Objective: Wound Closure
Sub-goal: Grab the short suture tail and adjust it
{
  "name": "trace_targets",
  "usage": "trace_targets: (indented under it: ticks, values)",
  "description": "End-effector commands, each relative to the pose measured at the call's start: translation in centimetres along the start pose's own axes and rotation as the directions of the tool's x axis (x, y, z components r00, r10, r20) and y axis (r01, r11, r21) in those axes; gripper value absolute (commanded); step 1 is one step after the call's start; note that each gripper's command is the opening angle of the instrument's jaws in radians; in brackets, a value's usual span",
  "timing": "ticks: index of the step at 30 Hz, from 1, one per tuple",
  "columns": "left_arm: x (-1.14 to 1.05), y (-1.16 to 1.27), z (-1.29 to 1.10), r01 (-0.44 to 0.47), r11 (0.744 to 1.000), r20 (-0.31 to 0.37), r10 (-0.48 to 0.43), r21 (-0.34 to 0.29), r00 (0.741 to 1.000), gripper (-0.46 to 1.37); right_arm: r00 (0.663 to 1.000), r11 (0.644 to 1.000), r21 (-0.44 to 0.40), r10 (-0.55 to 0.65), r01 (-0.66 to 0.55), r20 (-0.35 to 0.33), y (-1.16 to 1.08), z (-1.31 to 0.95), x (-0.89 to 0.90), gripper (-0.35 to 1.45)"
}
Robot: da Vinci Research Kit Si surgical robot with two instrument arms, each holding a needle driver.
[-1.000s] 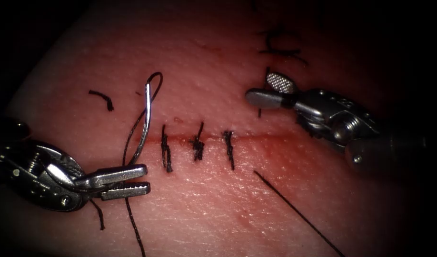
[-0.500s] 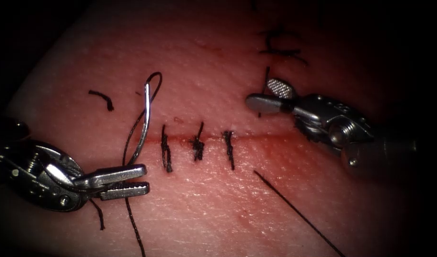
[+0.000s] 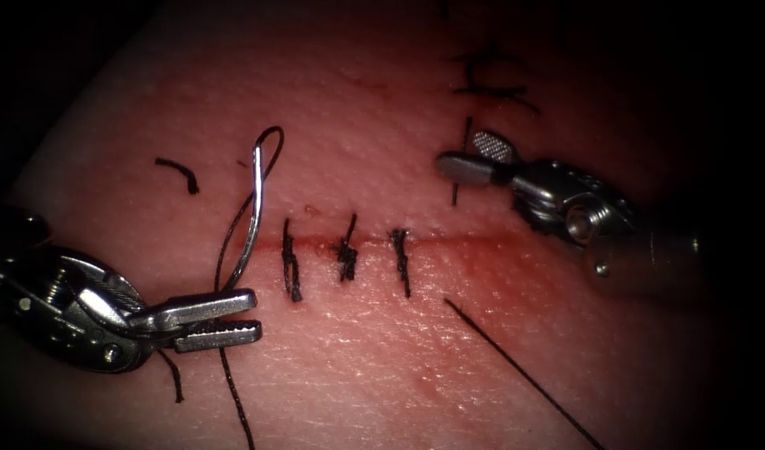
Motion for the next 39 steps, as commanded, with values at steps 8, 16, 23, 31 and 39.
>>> trace_targets:
  ticks: [8, 16, 23, 31, 39]
  values:
    - [0.0, 0.0, 0.0, -0.002, 1.0, -0.001, 0.002, -0.007, 1.0, -0.35, 1.0, 1.0, 0.004, 0.018, -0.018, -0.003, 0.01, 0.06, 0.01, 1.12]
    - [0.0, 0.0, 0.0, -0.008, 1.0, -0.001, 0.008, -0.007, 1.0, -0.35, 1.0, 1.0, 0.0, 0.02, -0.02, -0.006, -0.04, 0.1, 0.01, 1.06]
    - [0.0, 0.0, 0.0, -0.014, 1.0, 0.0, 0.014, -0.007, 1.0, -0.35, 1.0, 1.0, -0.001, 0.028, -0.028, -0.005, -0.07, 0.1, 0.02, 0.63]
    - [0.0, 0.0, 0.0, -0.013, 1.0, -0.001, 0.013, -0.008, 1.0, -0.35, 0.997, 0.997, -0.015, 0.079, -0.079, -0.009, -0.11, 0.12, 0.03, -0.35]
    - [0.0, -0.01, -0.01, -0.013, 1.0, -0.001, 0.013, -0.008, 1.0, -0.35, 0.996, 0.996, -0.003, 0.084, -0.084, -0.032, -0.14, 0.08, 0.13, -0.35]
